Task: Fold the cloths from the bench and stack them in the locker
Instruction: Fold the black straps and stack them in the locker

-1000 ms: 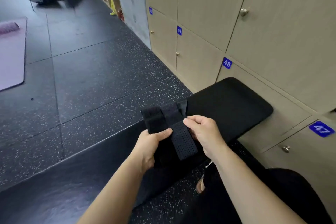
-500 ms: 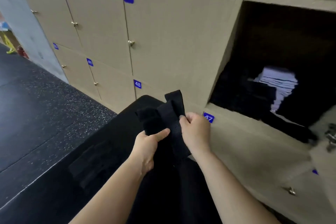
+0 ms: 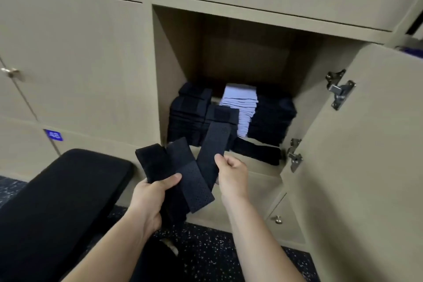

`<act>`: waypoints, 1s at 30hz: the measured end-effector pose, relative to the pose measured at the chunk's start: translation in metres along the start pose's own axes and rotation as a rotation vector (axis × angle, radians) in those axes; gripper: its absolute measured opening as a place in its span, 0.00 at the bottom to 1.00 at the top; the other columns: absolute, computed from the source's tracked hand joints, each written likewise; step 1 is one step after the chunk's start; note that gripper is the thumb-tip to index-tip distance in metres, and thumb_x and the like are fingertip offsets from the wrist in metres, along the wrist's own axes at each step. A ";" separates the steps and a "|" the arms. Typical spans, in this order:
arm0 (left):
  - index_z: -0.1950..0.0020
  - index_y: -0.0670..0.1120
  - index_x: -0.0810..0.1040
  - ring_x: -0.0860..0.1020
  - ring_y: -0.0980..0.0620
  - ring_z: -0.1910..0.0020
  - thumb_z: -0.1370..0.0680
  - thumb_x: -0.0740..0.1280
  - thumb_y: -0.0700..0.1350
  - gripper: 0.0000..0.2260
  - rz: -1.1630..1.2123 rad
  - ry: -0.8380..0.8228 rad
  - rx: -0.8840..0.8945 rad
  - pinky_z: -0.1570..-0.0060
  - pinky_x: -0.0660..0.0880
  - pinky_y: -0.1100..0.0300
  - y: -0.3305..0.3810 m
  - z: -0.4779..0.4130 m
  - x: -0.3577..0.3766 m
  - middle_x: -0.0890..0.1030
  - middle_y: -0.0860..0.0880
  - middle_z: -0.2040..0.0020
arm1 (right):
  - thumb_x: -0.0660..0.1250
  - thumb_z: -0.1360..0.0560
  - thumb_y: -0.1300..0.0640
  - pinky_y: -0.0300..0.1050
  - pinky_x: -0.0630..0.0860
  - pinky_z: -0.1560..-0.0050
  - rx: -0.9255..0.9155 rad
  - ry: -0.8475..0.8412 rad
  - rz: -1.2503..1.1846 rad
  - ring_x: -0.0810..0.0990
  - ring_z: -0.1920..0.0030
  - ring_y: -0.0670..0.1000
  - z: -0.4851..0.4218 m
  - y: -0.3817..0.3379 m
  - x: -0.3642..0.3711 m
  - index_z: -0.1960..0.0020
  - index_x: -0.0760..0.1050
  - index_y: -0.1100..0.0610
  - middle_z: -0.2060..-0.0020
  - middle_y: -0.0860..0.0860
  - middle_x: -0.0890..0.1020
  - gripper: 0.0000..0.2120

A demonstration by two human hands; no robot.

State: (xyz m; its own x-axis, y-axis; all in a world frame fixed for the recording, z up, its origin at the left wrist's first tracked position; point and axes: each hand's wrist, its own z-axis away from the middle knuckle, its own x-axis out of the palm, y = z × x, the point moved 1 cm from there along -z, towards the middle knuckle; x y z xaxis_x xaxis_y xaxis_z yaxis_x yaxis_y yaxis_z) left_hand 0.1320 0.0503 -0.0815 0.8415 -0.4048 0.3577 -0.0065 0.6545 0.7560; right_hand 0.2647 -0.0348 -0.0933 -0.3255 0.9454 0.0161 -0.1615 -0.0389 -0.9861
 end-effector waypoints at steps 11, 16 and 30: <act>0.42 0.39 0.79 0.83 0.38 0.58 0.28 0.73 0.36 0.14 -0.037 -0.065 -0.077 0.70 0.79 0.45 -0.018 -0.039 0.066 0.84 0.38 0.52 | 0.66 0.24 0.68 0.47 0.77 0.68 0.113 0.148 -0.137 0.70 0.65 0.52 -0.078 -0.019 -0.078 0.61 0.73 0.65 0.62 0.56 0.73 0.07; 0.42 0.40 0.78 0.83 0.38 0.58 0.28 0.74 0.37 0.15 -0.068 -0.068 -0.093 0.71 0.79 0.47 -0.021 -0.053 0.074 0.84 0.38 0.52 | 0.68 0.25 0.66 0.52 0.76 0.53 -0.121 0.308 0.172 0.80 0.55 0.59 -0.115 -0.027 -0.090 0.50 0.75 0.74 0.53 0.65 0.82 0.10; 0.44 0.41 0.79 0.82 0.38 0.58 0.29 0.74 0.35 0.15 -0.069 -0.052 -0.115 0.69 0.79 0.48 -0.028 -0.089 0.071 0.84 0.39 0.52 | 0.56 0.29 0.68 0.43 0.65 0.70 -0.653 0.384 1.470 0.82 0.65 0.60 -0.177 -0.031 -0.091 0.48 0.79 0.58 0.65 0.58 0.82 0.16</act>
State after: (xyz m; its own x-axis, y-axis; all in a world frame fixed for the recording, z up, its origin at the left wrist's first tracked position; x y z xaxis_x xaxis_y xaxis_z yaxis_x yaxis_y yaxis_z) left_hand 0.2402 0.0596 -0.1260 0.8087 -0.4820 0.3371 0.1150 0.6917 0.7130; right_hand 0.4639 -0.0620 -0.0937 0.4144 0.2482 -0.8756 0.4829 -0.8755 -0.0196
